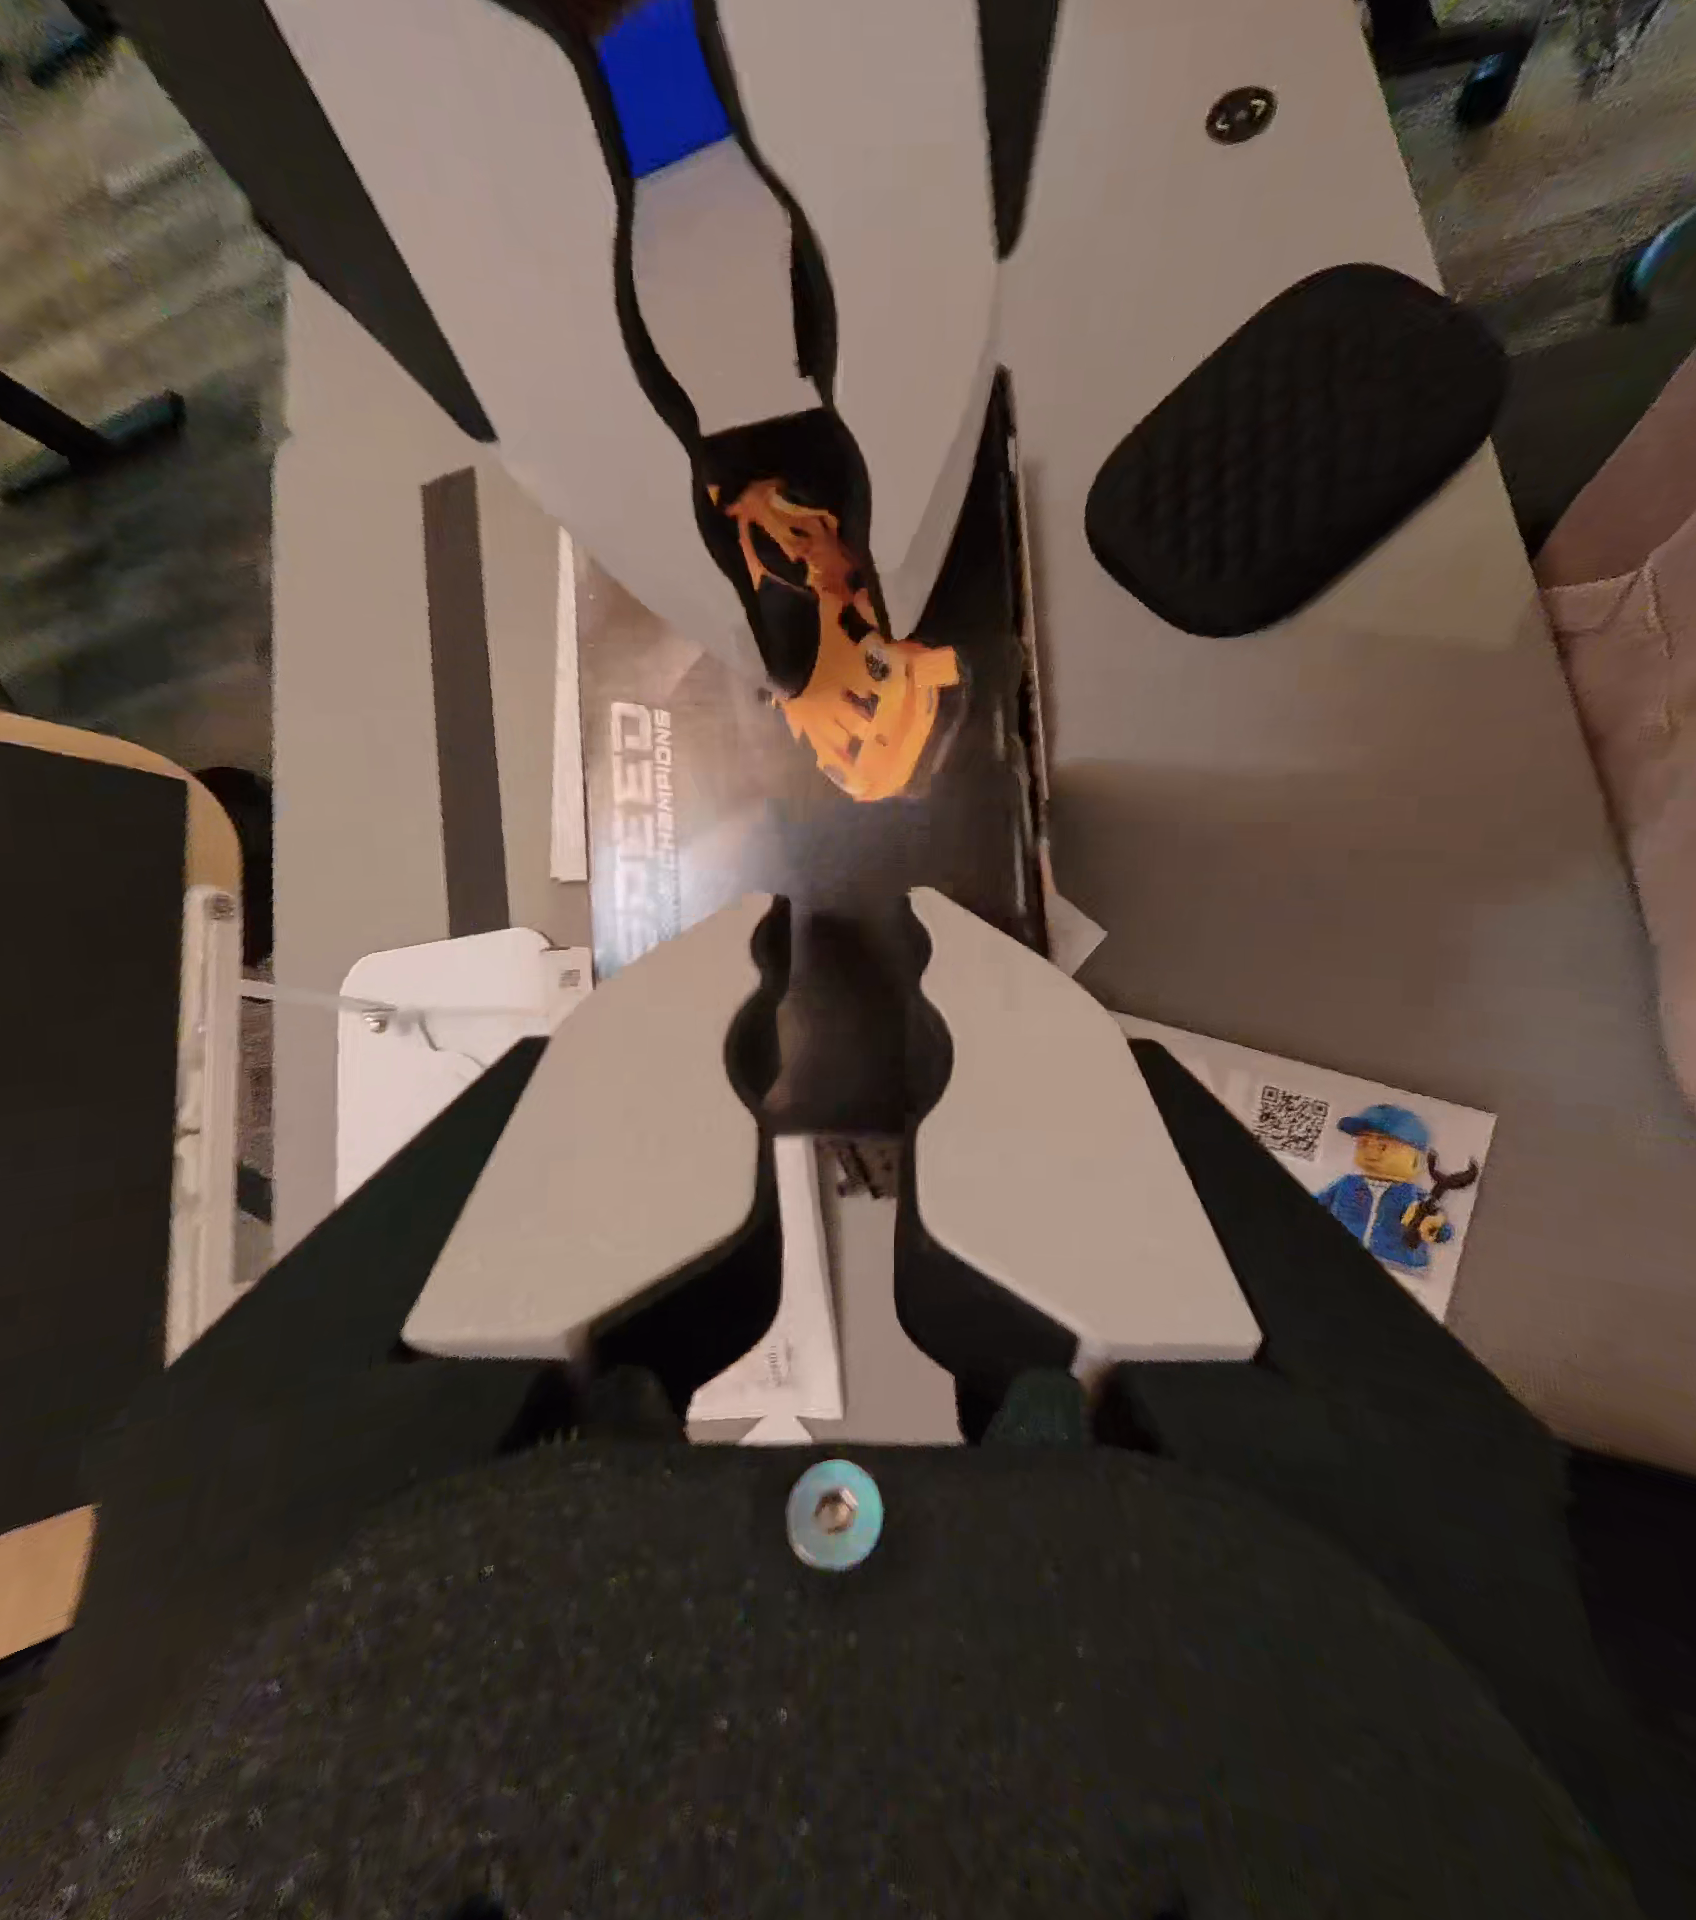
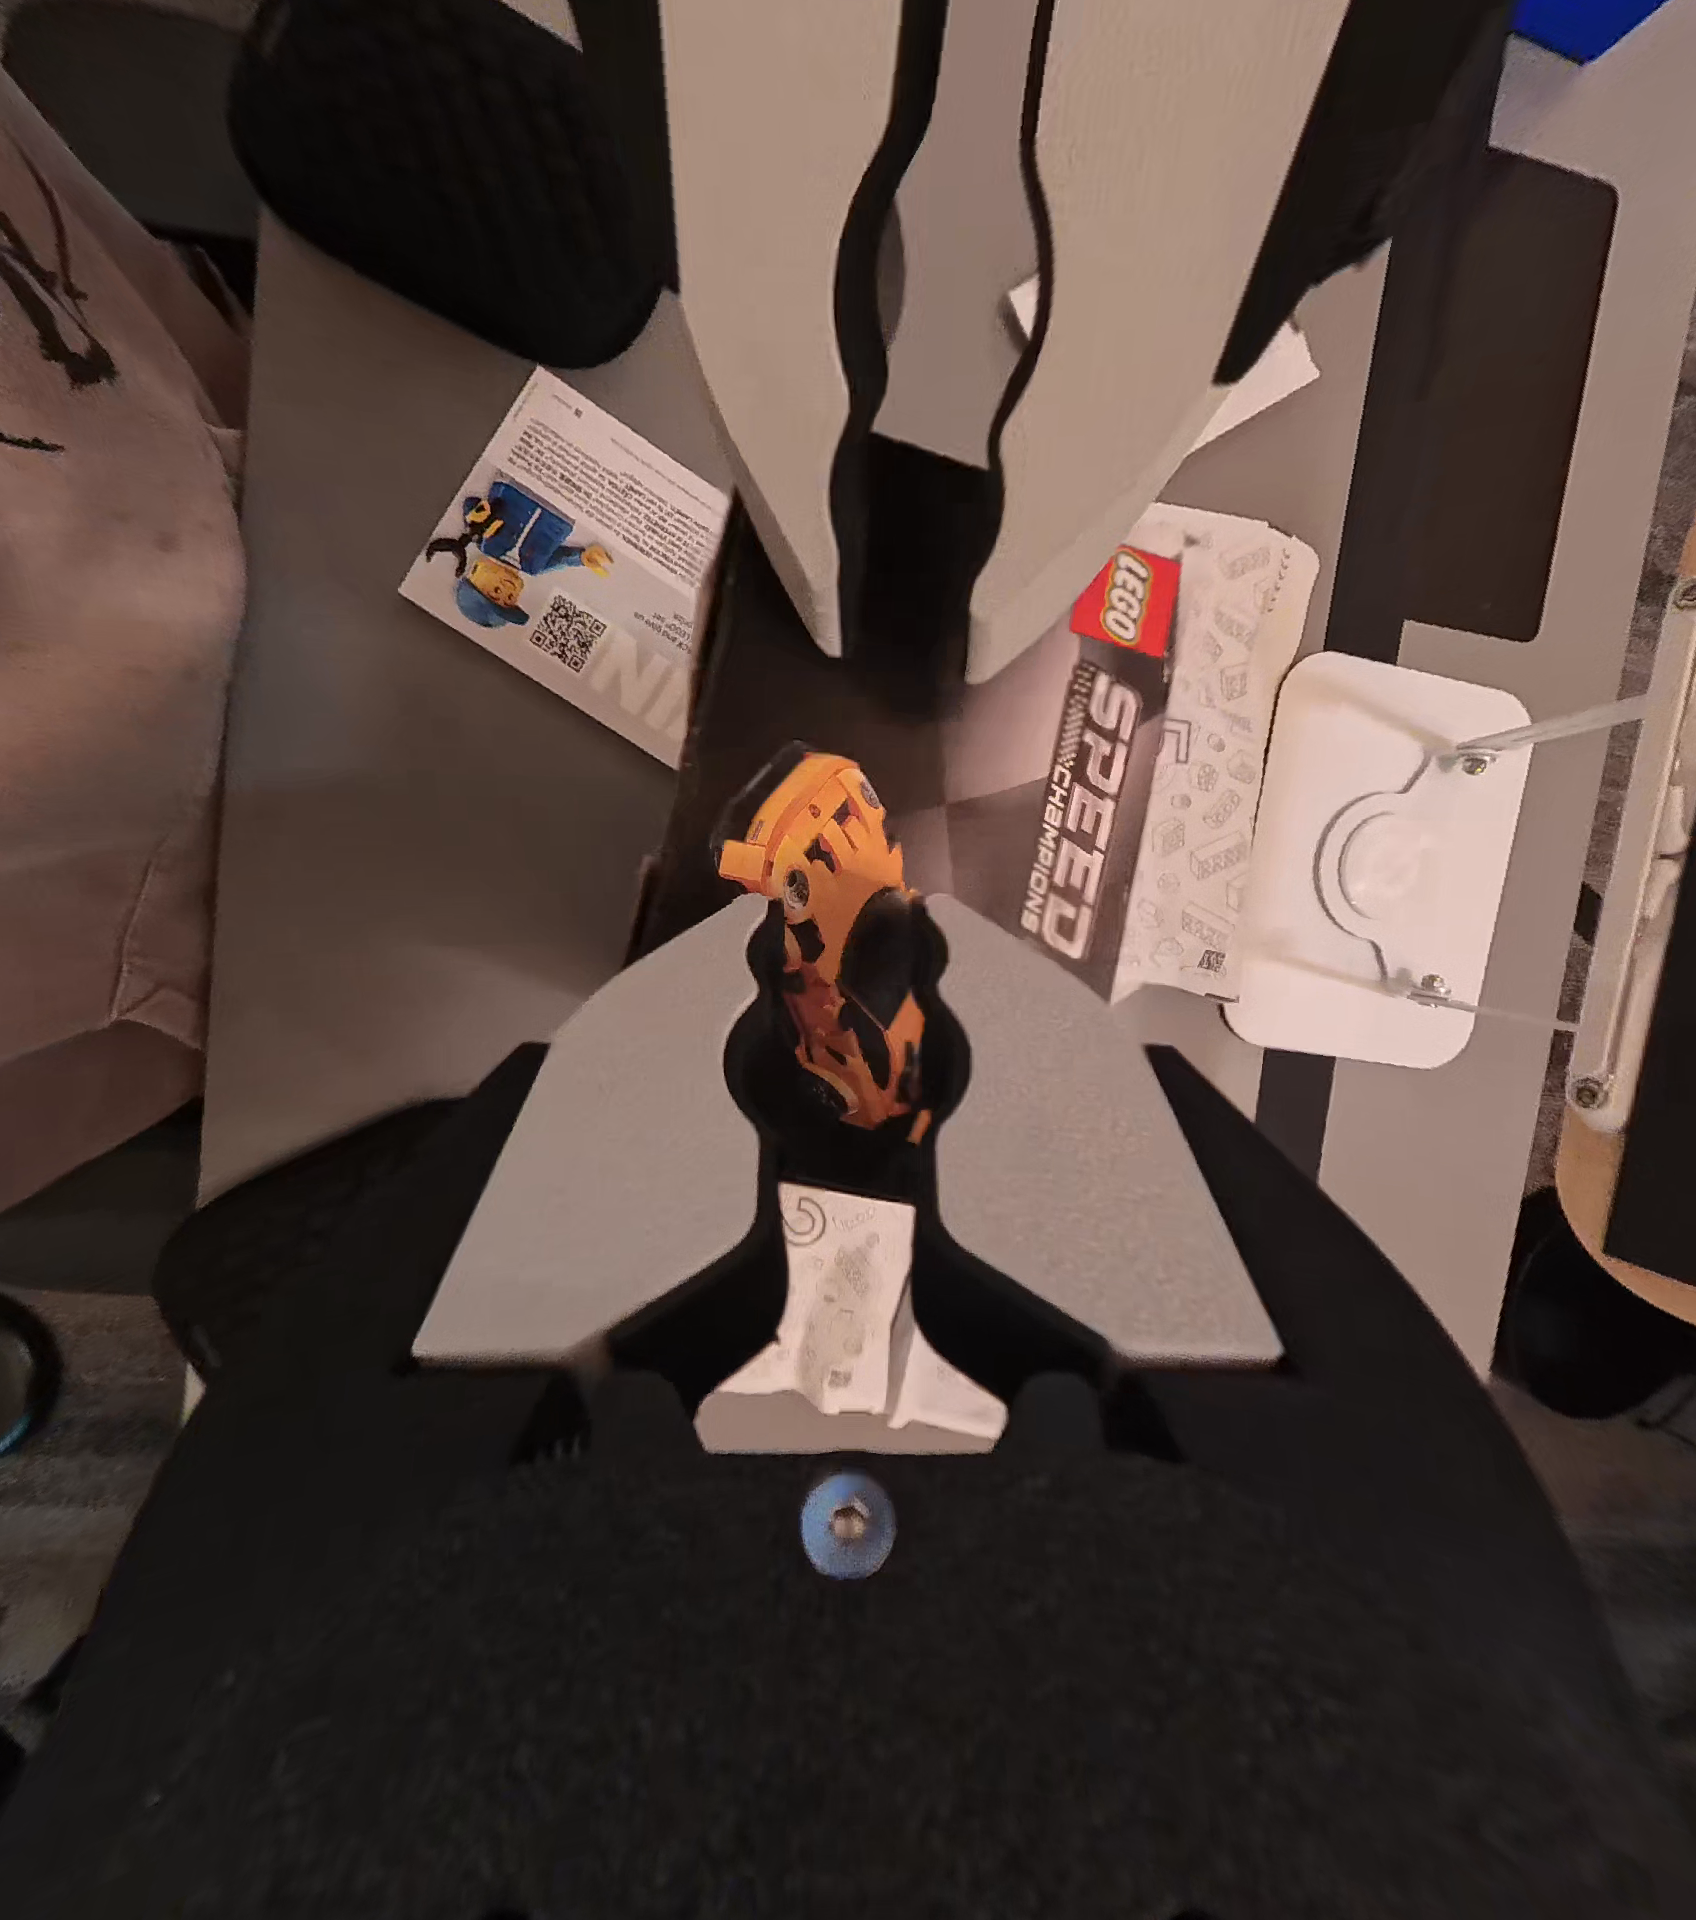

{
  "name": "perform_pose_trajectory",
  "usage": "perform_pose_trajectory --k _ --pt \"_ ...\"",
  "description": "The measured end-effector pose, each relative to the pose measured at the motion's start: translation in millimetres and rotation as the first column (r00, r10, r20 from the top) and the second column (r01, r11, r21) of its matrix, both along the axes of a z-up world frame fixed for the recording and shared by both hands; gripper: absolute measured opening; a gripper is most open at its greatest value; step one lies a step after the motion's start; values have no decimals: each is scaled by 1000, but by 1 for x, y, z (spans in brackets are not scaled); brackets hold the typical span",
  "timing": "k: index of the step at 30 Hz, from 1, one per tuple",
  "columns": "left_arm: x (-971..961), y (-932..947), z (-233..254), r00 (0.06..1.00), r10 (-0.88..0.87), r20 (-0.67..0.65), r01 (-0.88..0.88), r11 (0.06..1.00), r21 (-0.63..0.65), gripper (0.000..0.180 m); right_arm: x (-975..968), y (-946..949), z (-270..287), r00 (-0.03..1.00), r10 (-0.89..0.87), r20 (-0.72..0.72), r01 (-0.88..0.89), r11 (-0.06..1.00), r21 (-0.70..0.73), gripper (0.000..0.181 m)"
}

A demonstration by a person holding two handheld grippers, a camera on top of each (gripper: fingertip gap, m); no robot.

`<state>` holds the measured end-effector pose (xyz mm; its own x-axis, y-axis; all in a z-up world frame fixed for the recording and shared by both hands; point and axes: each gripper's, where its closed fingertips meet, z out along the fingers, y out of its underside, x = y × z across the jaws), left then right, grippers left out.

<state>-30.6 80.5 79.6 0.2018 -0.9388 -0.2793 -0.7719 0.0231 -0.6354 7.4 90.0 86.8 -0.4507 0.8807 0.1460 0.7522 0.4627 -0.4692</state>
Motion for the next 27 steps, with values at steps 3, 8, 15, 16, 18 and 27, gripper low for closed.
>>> perform_pose_trajectory --k 3,8,15,16,18,27 --pt "3 0 1 1000 -8 -11 8 999 37 21 4 3 3 1000 -17 -26 17 1000 4 66" --pt "6 4 2 1000 -11 3 11 999 45 17 8 9 6 995 -99 -1 99 995 33 124" --pt "8 9 8 998 5 62 -11 995 97 25 15 29 -61 924 -170 341 73 957 280 142" --pt "3 8 12 997 12 79 -22 992 125 37 11 27 -58 930 -174 323 91 962 256 138" --pt "-7 1 27 979 15 201 -46 988 150 46 14 27 -57 937 -156 312 82 967 240 134" --pt "-11 0 -65 856 105 506 -153 987 53 118 43 28 -39 990 -136 23 133 985 108 120"
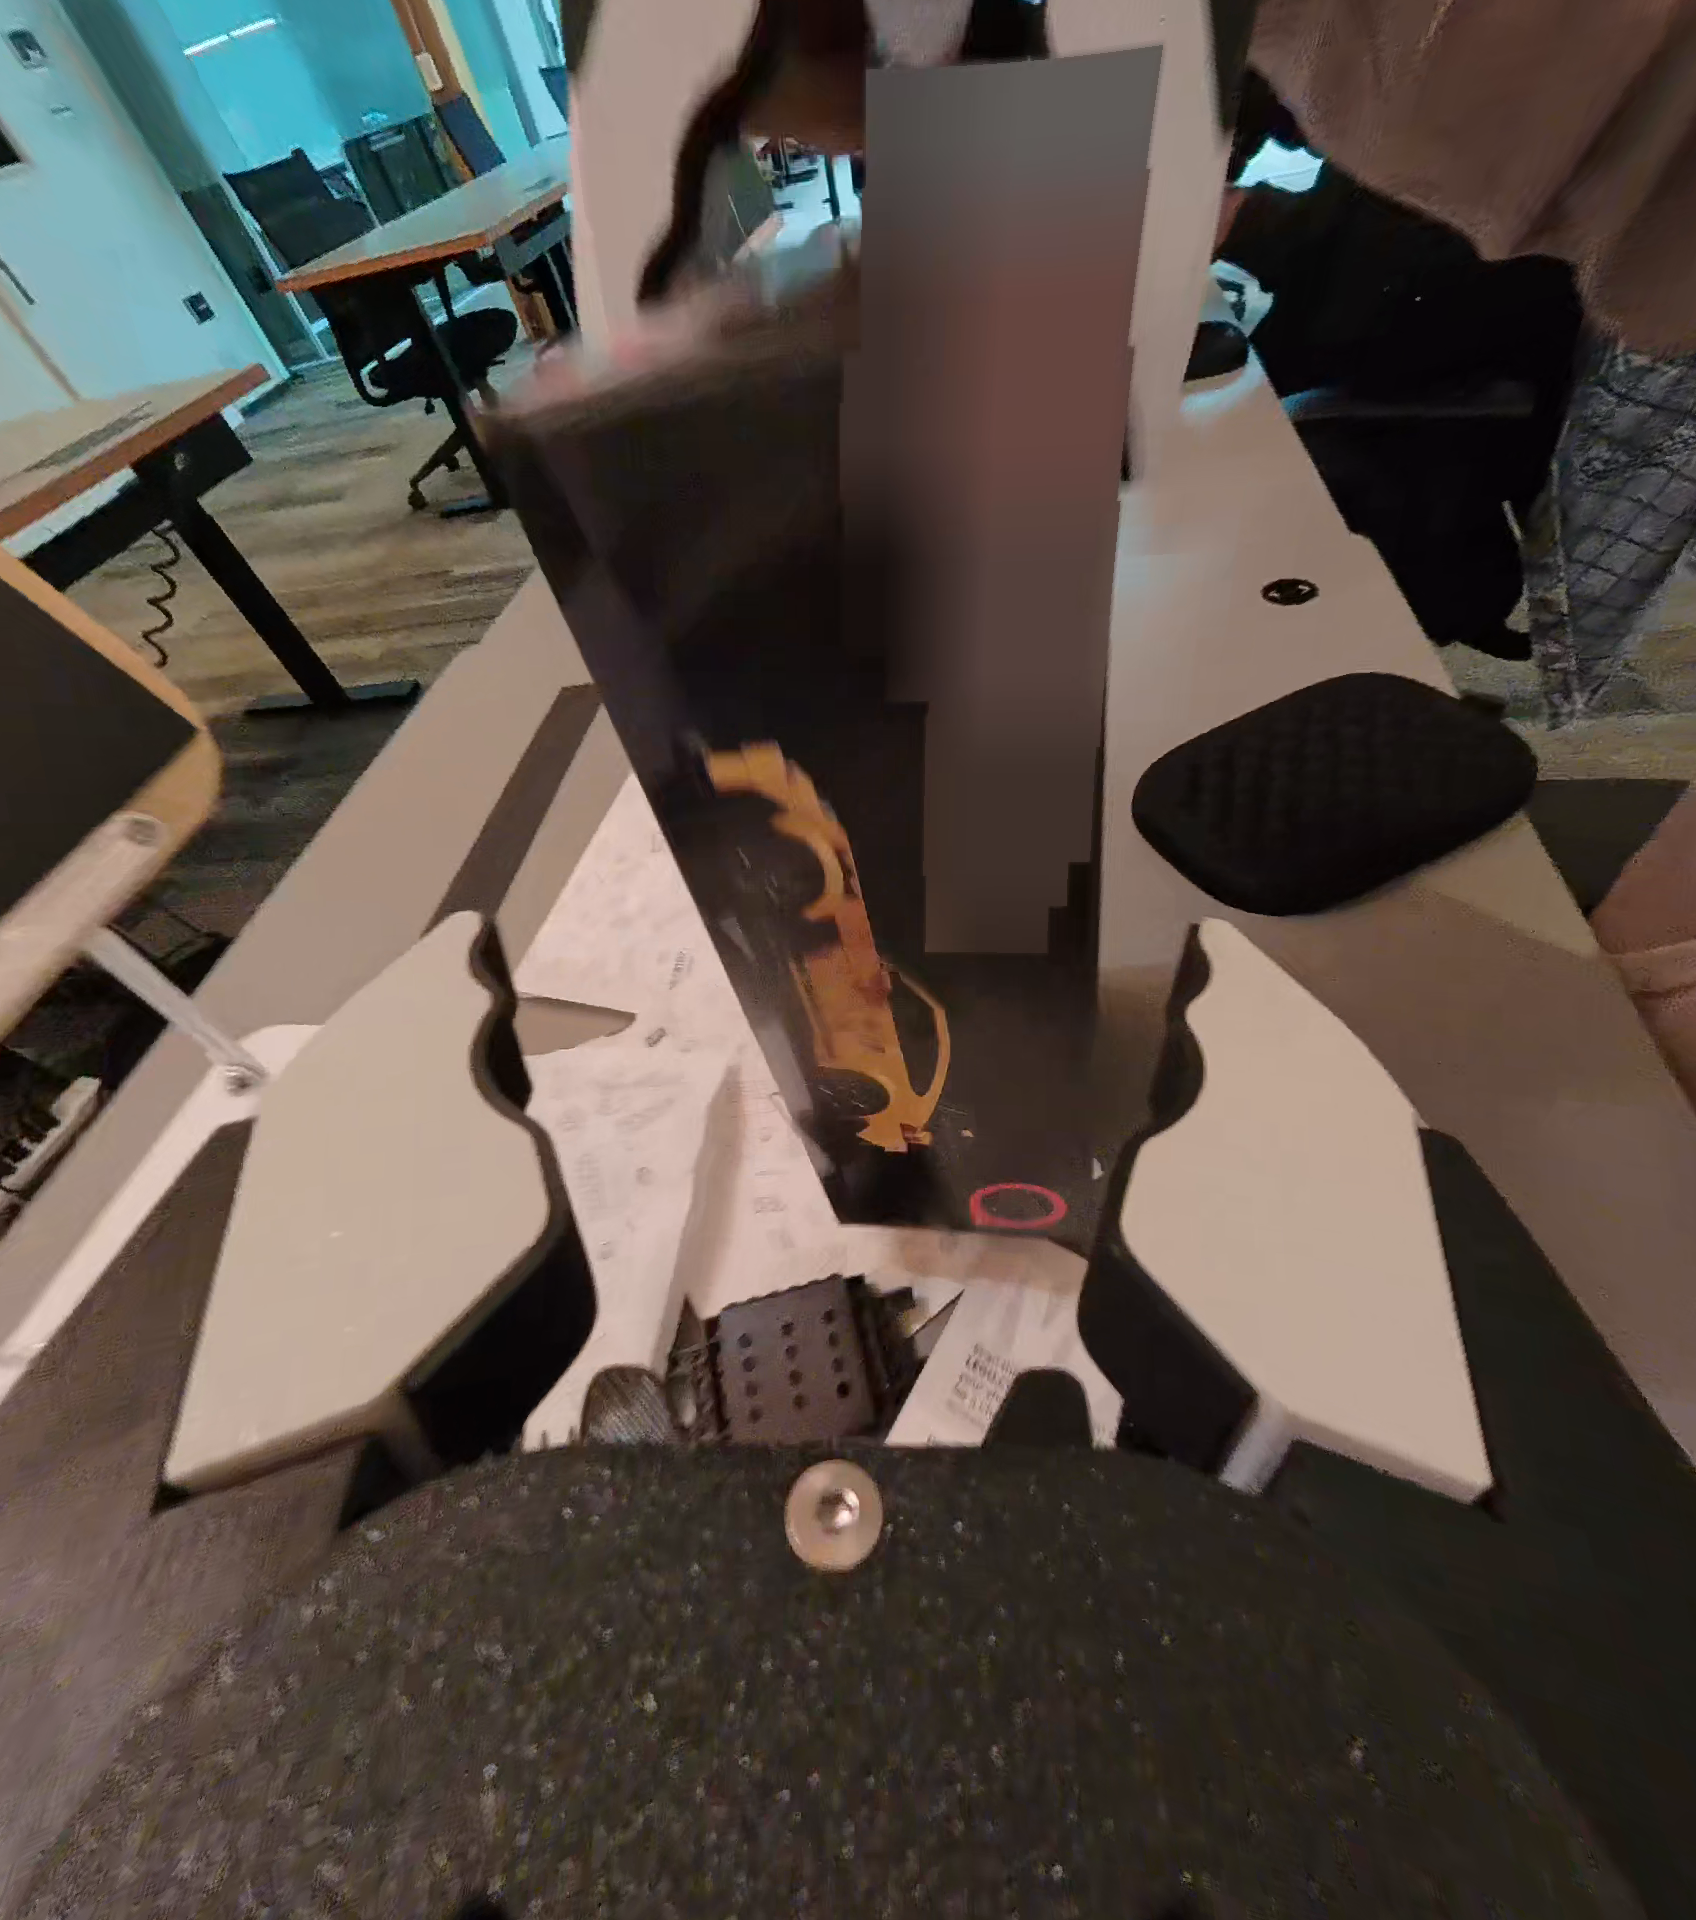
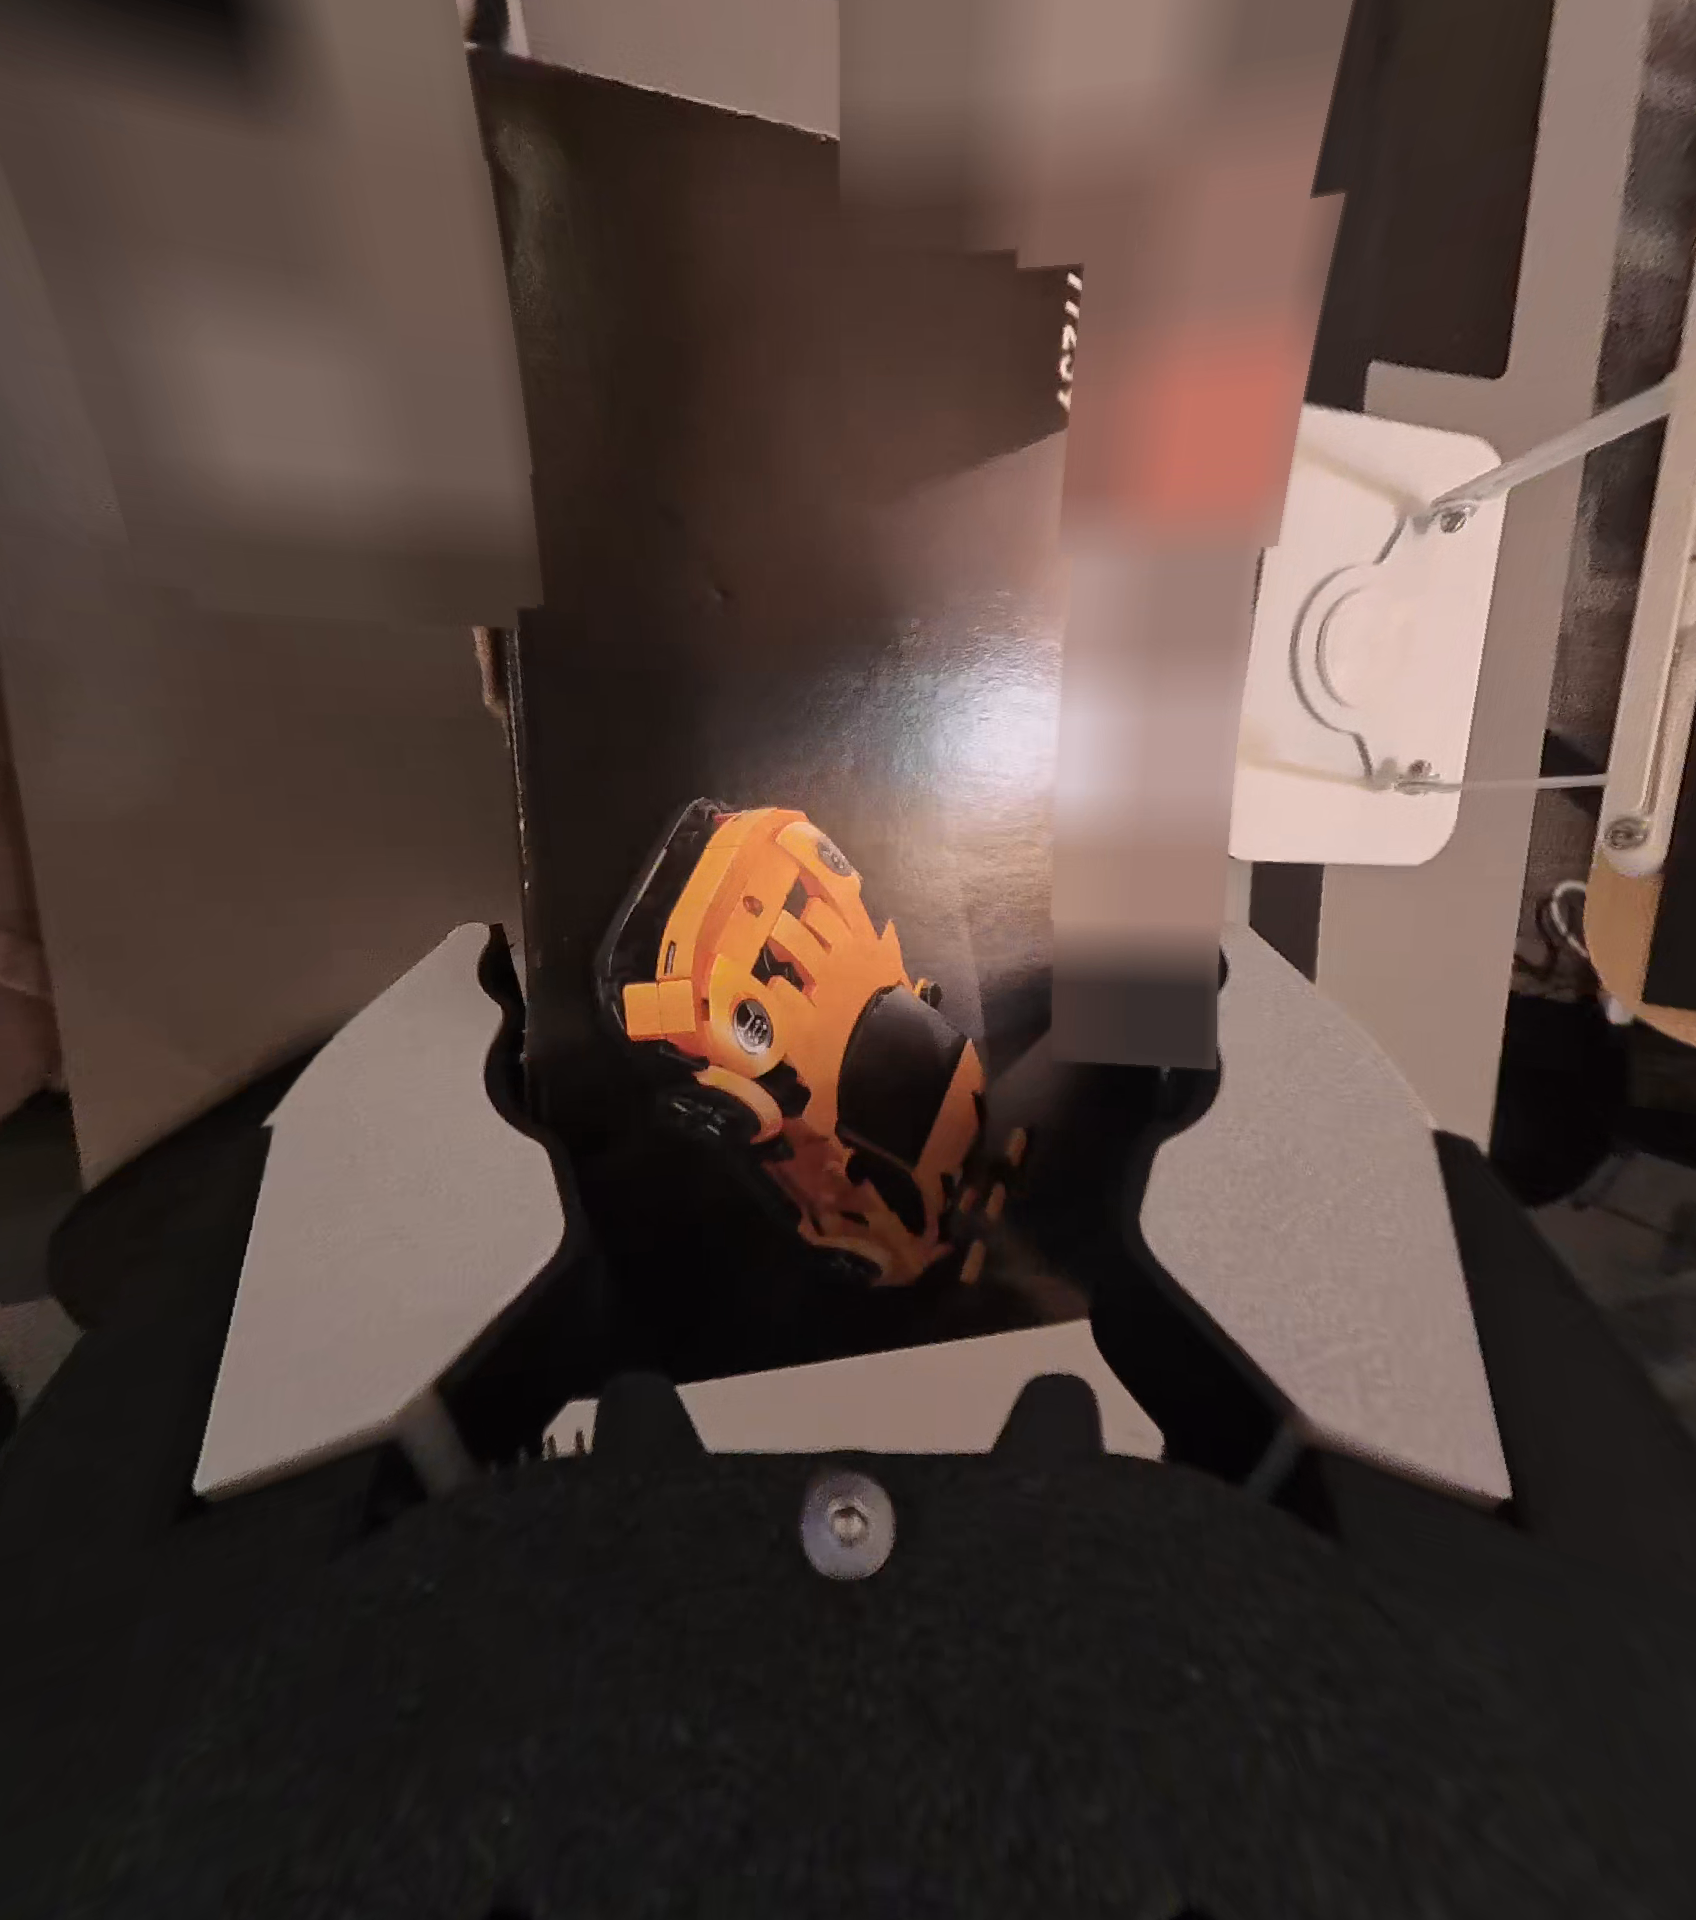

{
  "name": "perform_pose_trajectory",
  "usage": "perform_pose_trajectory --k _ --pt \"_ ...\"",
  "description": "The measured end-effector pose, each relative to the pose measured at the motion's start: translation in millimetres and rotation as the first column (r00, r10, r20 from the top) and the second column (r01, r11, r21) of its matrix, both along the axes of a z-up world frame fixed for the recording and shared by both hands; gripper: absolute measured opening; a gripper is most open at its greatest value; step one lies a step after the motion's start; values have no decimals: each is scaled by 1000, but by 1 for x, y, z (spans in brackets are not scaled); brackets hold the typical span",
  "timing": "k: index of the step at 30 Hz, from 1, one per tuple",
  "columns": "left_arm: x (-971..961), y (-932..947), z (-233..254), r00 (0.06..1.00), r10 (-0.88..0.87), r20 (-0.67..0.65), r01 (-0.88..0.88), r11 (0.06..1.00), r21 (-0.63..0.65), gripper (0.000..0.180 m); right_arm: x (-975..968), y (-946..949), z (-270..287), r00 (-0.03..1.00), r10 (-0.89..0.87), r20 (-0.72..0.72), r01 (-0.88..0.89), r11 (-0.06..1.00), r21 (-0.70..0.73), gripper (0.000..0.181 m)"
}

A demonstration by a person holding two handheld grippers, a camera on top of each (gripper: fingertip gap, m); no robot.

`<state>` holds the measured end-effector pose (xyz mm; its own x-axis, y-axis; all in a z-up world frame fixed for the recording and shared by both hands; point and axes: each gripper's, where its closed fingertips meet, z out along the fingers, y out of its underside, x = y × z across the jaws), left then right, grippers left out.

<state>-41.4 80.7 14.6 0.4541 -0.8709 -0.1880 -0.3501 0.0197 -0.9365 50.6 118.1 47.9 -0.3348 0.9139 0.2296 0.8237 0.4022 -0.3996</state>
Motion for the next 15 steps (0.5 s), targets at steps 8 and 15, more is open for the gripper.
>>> perform_pose_trajectory --k 8,15 --pt "71 17 -64 992 -71 -101 67 997 -38 133 41 0 -1 969 -43 -243 34 998 -45 118" --pt "89 8 -26 990 -59 -132 70 994 78 120 66 -15 40 818 -9 -575 16 1000 8 110"
